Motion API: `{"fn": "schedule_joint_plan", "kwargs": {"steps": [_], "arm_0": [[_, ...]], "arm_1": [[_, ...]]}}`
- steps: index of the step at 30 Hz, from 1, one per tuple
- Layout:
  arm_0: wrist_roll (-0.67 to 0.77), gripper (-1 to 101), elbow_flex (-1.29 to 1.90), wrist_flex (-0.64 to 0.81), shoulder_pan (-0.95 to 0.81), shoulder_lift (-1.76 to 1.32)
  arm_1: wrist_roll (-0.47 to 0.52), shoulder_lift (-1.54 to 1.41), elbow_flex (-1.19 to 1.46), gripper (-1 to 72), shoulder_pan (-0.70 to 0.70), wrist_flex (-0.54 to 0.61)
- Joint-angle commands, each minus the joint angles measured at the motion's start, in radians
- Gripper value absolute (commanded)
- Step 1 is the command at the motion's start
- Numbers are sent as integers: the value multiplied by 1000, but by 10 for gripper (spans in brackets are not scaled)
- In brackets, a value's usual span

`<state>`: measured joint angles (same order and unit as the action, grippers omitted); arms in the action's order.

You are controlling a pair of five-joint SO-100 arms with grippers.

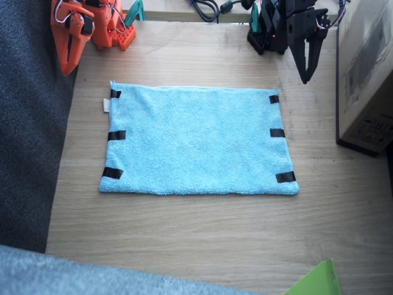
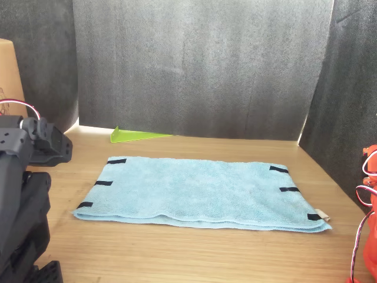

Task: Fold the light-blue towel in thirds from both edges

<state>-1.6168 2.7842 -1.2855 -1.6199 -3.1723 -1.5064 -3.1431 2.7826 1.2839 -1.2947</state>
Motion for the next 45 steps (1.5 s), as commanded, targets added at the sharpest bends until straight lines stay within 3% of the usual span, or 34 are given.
{"fn": "schedule_joint_plan", "kwargs": {"steps": [1, 16, 21, 26, 31, 36, 40, 45], "arm_0": [[5, -3, 8, -2, -32, -6], [-3, -3, 9, 5, -26, -6], [9, -4, -17, 5, -48, -2], [-29, -4, -110, 54, -49, 196], [-77, -4, -339, 52, -81, 453], [-92, 1, -643, -23, -63, 807], [-81, 11, -773, -57, -5, 1012], [-71, 11, -753, -46, 34, 1057]], "arm_1": [[-6, -6, 0, 0, 31, 9], [0, -6, 0, 0, 35, 9], [20, 18, -60, 0, 40, -48], [75, 423, -328, 0, 3, -15], [155, 943, -775, 0, 2, -135], [249, 1089, -997, 0, 114, -190], [199, 1384, -1215, 0, 261, -344], [140, 1552, -1230, 27, 327, -311]]}}
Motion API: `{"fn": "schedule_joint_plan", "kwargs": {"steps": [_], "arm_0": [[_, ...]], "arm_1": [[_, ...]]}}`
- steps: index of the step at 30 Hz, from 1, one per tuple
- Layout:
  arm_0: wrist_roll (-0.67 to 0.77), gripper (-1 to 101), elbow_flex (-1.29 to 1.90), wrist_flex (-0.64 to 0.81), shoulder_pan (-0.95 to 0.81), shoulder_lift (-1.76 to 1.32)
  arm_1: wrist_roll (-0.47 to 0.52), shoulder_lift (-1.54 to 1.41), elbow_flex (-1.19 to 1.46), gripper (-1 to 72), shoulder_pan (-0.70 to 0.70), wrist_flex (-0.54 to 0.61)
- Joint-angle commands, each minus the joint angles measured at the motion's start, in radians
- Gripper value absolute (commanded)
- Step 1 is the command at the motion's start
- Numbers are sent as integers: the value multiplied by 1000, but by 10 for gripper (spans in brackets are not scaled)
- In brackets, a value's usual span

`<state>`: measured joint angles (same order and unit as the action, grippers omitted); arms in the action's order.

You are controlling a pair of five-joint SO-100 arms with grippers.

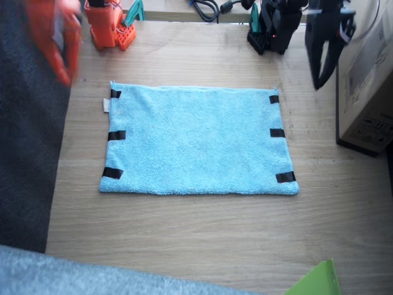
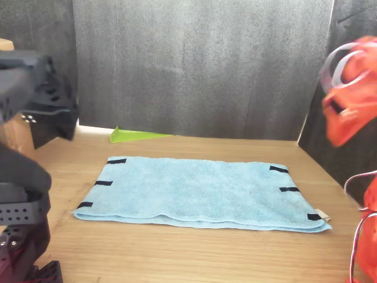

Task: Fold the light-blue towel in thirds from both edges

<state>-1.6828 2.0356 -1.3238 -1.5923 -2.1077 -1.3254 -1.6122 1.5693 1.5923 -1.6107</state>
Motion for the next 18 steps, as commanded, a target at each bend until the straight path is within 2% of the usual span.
{"fn": "schedule_joint_plan", "kwargs": {"steps": [1, 4, 8, 11, 18], "arm_0": [[-6, 11, 6, -5, 6, -11], [-21, 31, 52, 3, 3, -21], [-35, 56, 97, 8, -12, -63], [-43, 137, 115, 8, -6, -81], [-43, 148, 121, -2, 12, -83]], "arm_1": [[-48, 40, -14, 38, 20, 11], [-46, 57, 26, 92, 17, 46], [-38, 43, 55, 114, 6, 60], [-38, 43, 74, 152, 11, 71], [-55, 78, 149, 170, 44, 132]]}}
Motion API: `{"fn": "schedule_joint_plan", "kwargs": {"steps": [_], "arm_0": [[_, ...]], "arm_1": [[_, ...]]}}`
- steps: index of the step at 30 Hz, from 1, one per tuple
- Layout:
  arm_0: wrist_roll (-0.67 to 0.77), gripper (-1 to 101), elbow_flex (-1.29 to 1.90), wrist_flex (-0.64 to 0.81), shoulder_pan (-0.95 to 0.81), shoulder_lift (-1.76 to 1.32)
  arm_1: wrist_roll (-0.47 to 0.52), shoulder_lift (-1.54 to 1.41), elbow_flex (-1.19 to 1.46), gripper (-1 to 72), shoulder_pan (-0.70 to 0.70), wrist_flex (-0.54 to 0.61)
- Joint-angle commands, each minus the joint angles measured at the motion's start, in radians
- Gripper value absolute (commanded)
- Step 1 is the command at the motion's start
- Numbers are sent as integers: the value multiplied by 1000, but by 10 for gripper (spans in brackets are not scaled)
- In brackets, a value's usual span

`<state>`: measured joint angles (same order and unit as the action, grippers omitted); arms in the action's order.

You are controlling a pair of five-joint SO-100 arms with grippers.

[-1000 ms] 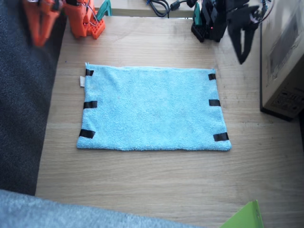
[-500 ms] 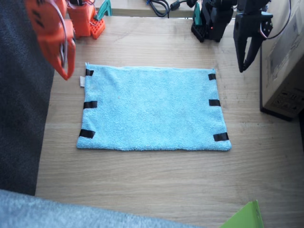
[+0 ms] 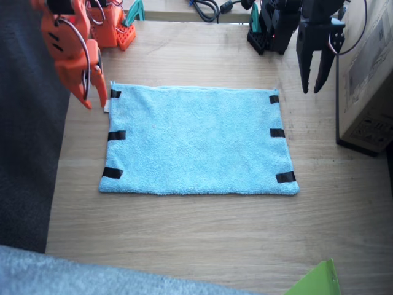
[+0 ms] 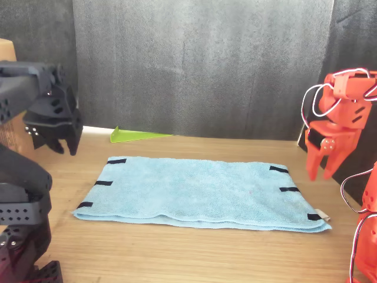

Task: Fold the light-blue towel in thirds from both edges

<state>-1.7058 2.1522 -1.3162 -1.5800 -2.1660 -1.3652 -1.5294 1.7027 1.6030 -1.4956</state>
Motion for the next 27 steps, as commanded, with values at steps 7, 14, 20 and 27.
{"fn": "schedule_joint_plan", "kwargs": {"steps": [7, 14, 20, 27], "arm_0": [[-25, 153, 6, -12, 6, -23], [-25, 152, 6, -9, 12, -14], [-26, 151, 3, -12, 15, -14], [-26, 151, 8, -14, 14, -18]], "arm_1": [[-20, 35, 49, 183, 60, 66], [-26, 63, 34, 195, 89, 77], [-31, 100, 11, 197, 106, 84], [-28, 127, 3, 201, 109, 95]]}}
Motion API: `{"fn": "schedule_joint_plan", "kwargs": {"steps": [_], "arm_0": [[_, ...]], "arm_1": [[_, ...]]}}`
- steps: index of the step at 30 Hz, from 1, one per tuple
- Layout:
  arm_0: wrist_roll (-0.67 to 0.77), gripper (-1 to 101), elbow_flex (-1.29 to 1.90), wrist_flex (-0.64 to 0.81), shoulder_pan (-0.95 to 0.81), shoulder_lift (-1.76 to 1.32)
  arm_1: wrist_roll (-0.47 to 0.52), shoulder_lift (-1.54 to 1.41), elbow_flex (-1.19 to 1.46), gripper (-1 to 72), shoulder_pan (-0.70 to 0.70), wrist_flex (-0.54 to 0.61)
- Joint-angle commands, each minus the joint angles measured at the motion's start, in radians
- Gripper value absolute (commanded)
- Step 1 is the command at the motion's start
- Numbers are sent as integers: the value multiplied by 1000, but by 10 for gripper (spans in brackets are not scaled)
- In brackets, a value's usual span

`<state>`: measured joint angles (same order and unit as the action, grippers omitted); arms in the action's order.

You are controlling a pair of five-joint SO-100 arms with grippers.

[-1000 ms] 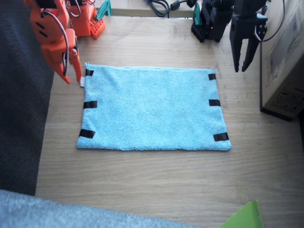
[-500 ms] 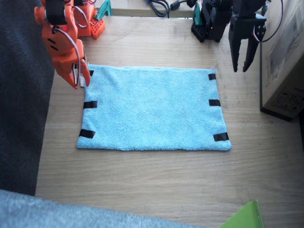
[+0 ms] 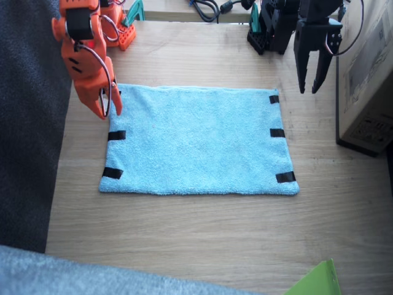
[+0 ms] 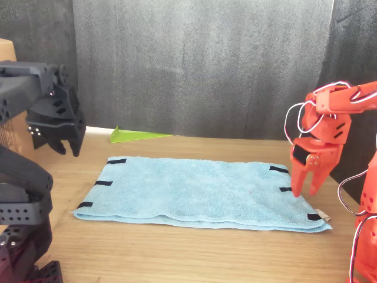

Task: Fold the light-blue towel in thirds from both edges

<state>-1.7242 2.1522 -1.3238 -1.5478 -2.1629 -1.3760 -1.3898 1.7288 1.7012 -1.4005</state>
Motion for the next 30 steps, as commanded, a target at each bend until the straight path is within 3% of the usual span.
{"fn": "schedule_joint_plan", "kwargs": {"steps": [1, 21, 30], "arm_0": [[-8, 151, 8, -6, -18, -21], [-14, 151, 38, -15, -5, -54], [15, 204, 9, 11, 109, 178]], "arm_1": [[-17, -8, -25, 201, 9, 2], [-18, 118, -25, 200, 28, 64], [-20, 123, -28, 200, 35, 66]]}}
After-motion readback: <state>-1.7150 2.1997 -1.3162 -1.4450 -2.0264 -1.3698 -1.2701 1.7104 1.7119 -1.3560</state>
